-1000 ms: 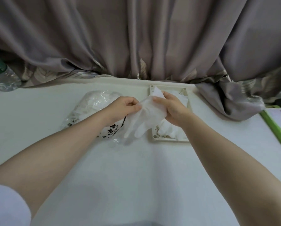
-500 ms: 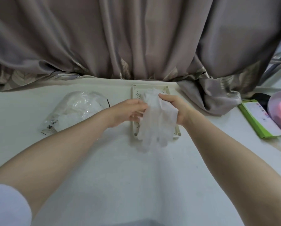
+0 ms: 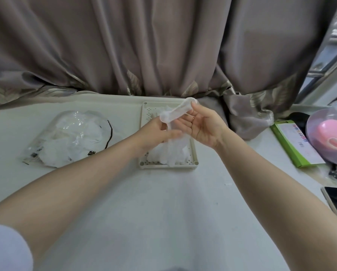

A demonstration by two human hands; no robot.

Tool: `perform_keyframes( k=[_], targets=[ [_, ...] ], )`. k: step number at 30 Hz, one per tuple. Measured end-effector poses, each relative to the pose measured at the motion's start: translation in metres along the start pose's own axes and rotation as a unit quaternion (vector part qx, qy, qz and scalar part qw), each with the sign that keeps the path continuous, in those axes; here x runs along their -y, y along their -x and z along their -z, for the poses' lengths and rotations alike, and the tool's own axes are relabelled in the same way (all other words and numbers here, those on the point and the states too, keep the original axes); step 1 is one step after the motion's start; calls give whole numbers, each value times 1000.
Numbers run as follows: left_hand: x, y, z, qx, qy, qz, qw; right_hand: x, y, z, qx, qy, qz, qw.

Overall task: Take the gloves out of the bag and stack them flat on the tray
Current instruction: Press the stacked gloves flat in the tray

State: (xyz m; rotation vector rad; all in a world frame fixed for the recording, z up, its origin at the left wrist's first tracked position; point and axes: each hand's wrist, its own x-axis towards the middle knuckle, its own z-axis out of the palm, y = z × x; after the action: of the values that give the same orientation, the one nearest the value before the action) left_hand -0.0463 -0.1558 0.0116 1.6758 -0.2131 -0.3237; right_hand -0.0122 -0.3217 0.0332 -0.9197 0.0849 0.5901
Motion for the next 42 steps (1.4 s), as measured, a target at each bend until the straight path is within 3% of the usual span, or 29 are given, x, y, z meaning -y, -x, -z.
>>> perform_keyframes(
  k=[2,5,7,10,15,19,25,33,37,42],
  targets=[
    [-1,-3,-4,-49,52,44,996,0,-5,6,-5,30,-4,1000],
    [1,-12,-2,-65,170,122,976,-7,-24,25,-101,199,5,975],
    [4,-17,3,-59,216,161,961,-13,-31,34,-100,262,-72,957],
    [12,-25,8,-45,266,201,942,-22,-34,39,-21,212,-205,955],
    [30,-43,20,-4,270,269,924,-26,-53,42,-21,156,-183,970],
    [47,-59,27,-15,182,290,940,-25,-76,54,-64,122,-107,985],
    [74,-84,35,-62,63,205,975,-34,-115,61,-180,184,-15,966],
    [93,-108,35,-48,-73,129,988,-19,-148,69,-165,187,91,964],
    [100,-116,35,-98,-161,158,969,-21,-152,78,-188,245,28,951],
    [106,-115,31,-146,-126,159,968,-40,-139,88,-281,370,33,885]
  ],
)
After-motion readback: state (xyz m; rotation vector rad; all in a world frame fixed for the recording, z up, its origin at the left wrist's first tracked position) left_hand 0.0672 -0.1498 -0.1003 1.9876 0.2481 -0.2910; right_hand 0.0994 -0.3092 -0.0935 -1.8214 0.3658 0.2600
